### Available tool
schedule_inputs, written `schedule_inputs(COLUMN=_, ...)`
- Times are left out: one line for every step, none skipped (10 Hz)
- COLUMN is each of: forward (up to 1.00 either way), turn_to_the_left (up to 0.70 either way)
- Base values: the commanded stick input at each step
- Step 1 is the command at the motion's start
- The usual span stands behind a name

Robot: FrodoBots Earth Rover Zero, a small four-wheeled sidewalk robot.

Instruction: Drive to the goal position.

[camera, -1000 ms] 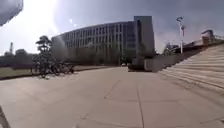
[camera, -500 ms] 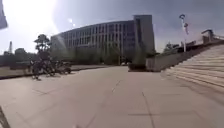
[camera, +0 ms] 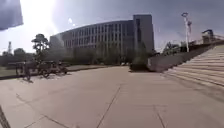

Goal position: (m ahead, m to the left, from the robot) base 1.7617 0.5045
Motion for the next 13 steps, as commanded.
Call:
schedule_inputs(forward=1.0, turn_to_the_left=0.0)
schedule_inputs(forward=1.0, turn_to_the_left=-0.06)
schedule_inputs(forward=1.0, turn_to_the_left=-0.24)
schedule_inputs(forward=1.0, turn_to_the_left=-0.4)
schedule_inputs(forward=1.0, turn_to_the_left=-0.4)
schedule_inputs(forward=1.0, turn_to_the_left=-0.15)
schedule_inputs(forward=1.0, turn_to_the_left=0.0)
schedule_inputs(forward=1.0, turn_to_the_left=0.0)
schedule_inputs(forward=1.0, turn_to_the_left=0.0)
schedule_inputs(forward=1.0, turn_to_the_left=0.0)
schedule_inputs(forward=1.0, turn_to_the_left=0.0)
schedule_inputs(forward=1.0, turn_to_the_left=0.0)
schedule_inputs(forward=1.0, turn_to_the_left=0.0)
